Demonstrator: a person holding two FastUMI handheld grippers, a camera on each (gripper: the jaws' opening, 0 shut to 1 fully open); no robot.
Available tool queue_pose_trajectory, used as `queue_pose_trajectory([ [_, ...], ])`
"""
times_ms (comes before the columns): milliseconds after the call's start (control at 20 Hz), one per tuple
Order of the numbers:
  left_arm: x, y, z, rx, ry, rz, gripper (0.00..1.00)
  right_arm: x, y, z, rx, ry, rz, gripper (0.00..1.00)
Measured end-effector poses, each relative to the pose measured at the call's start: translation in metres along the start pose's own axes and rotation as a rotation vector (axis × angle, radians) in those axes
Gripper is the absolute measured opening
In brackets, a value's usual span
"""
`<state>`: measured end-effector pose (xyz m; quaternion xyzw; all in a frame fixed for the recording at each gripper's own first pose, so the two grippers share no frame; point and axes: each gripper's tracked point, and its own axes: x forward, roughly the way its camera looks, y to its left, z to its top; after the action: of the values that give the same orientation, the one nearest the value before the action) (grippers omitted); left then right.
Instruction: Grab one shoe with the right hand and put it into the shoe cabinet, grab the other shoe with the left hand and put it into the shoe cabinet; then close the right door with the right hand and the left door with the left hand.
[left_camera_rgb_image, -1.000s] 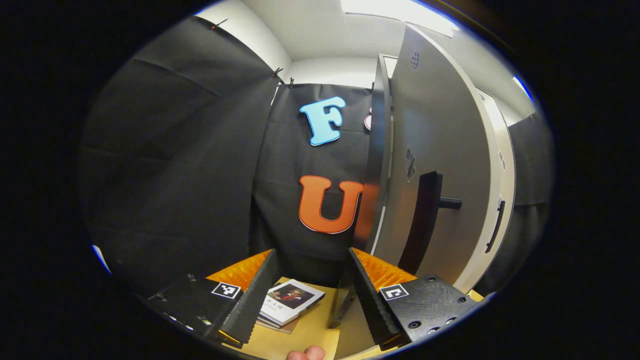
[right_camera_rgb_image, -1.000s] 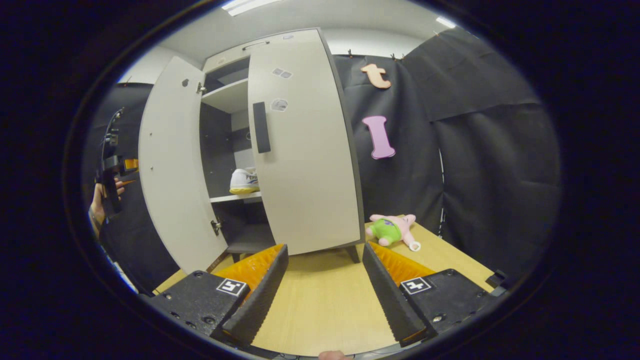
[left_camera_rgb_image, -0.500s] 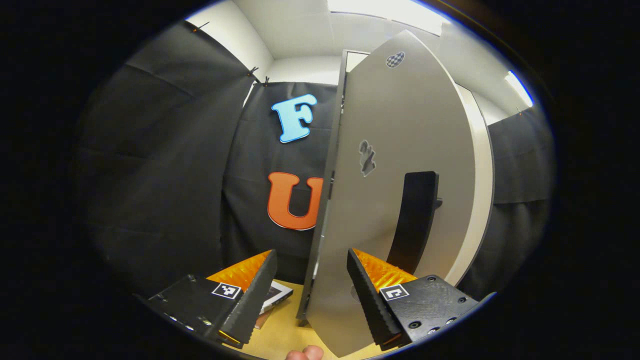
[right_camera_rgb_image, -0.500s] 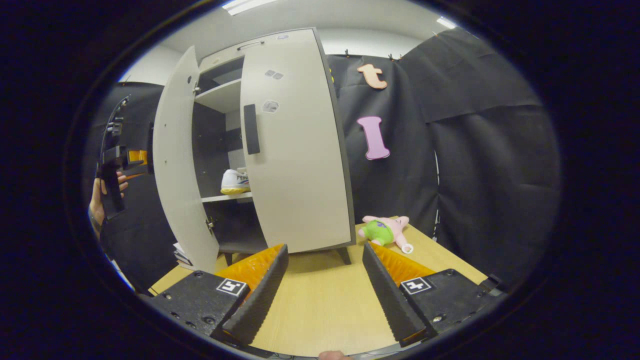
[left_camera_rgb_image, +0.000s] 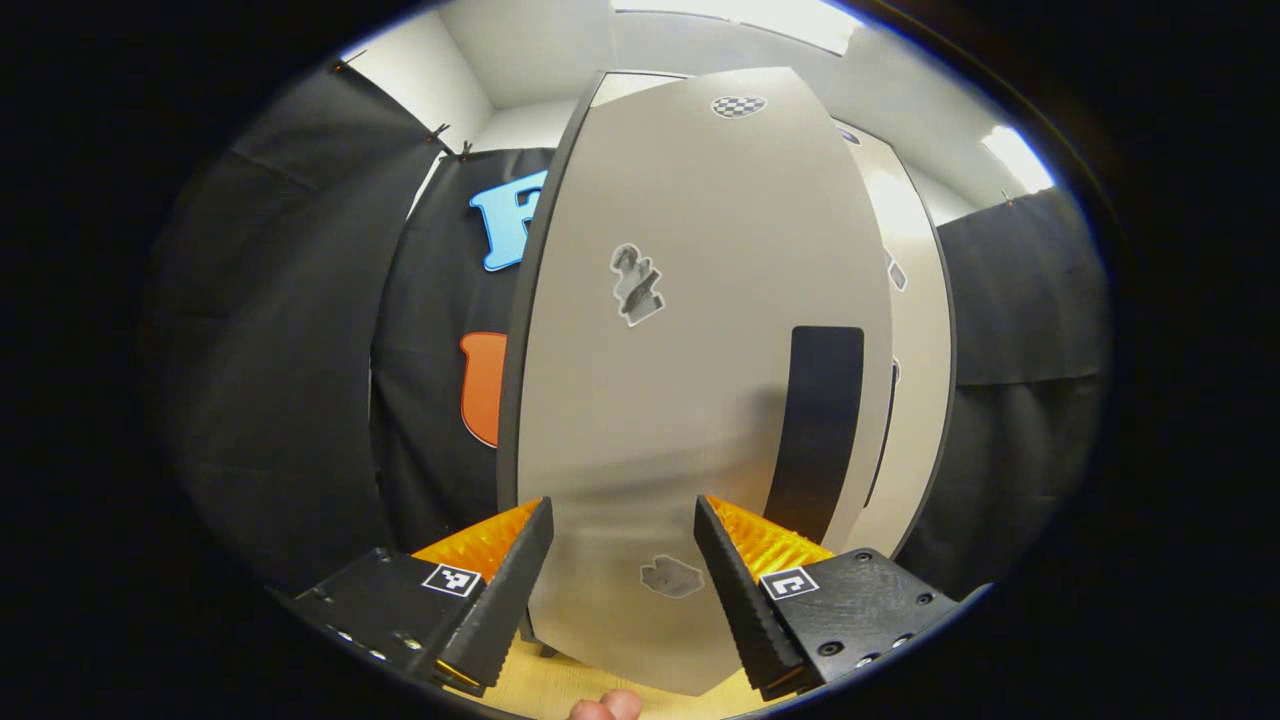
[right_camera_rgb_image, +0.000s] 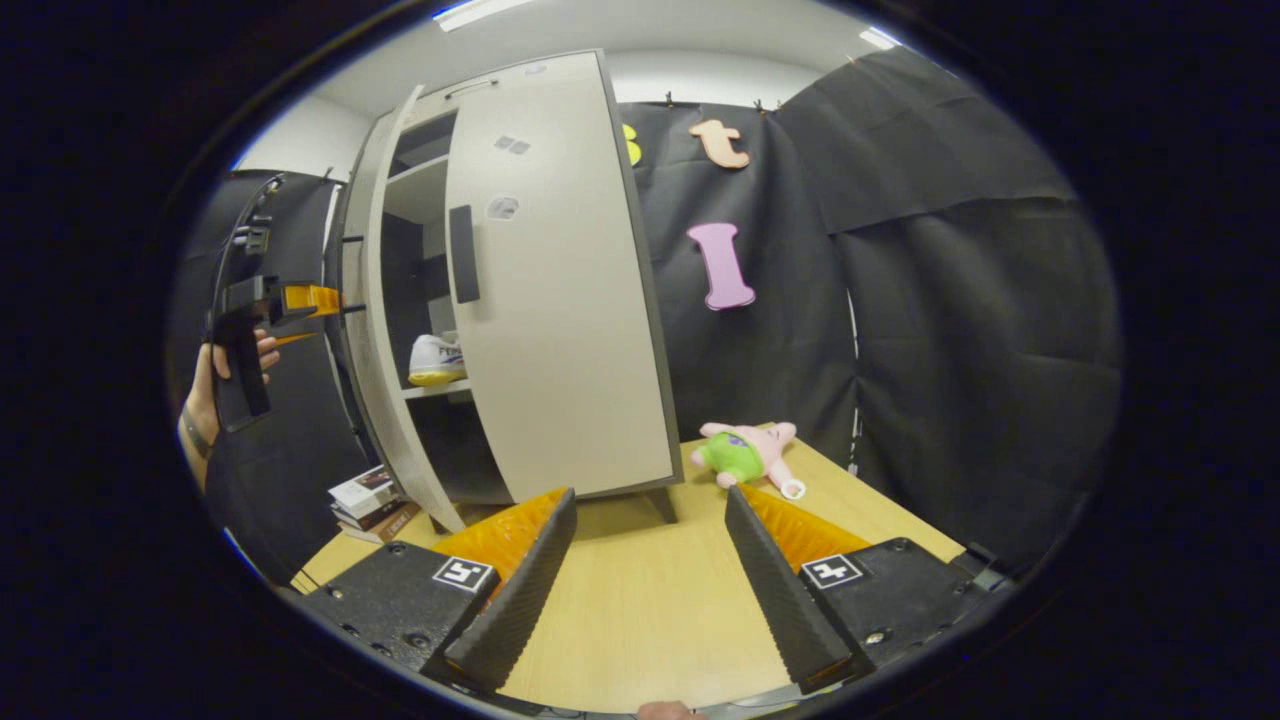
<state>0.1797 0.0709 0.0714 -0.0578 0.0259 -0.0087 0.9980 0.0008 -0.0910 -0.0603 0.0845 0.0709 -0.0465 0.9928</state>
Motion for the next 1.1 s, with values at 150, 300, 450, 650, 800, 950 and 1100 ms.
queue_pose_trajectory([
  [150, -0.001, 0.002, 0.001, 0.010, -0.013, 0.015, 0.86, -0.001, -0.013, 0.004, 0.009, -0.010, -0.028, 0.97],
  [300, -0.011, 0.015, 0.005, 0.017, -0.032, 0.044, 0.86, -0.002, -0.021, 0.007, 0.007, -0.018, -0.043, 0.93],
  [450, -0.033, 0.018, 0.004, 0.028, -0.035, 0.040, 0.86, -0.003, -0.022, 0.007, 0.002, -0.020, -0.046, 0.93],
  [650, -0.076, 0.004, -0.020, 0.038, -0.014, 0.002, 0.87, -0.004, -0.013, 0.007, 0.000, -0.018, -0.028, 0.93],
  [800, -0.117, -0.016, -0.053, 0.028, 0.035, -0.029, 0.87, -0.008, 0.001, 0.010, -0.008, -0.031, -0.001, 0.97],
  [950, -0.153, -0.035, -0.079, 0.025, 0.051, -0.045, 0.87, -0.012, 0.020, 0.010, -0.033, -0.035, 0.036, 0.93],
  [1100, -0.181, -0.036, -0.097, 0.071, 0.031, -0.002, 0.87, -0.019, 0.035, 0.010, -0.054, -0.050, 0.055, 0.97],
])
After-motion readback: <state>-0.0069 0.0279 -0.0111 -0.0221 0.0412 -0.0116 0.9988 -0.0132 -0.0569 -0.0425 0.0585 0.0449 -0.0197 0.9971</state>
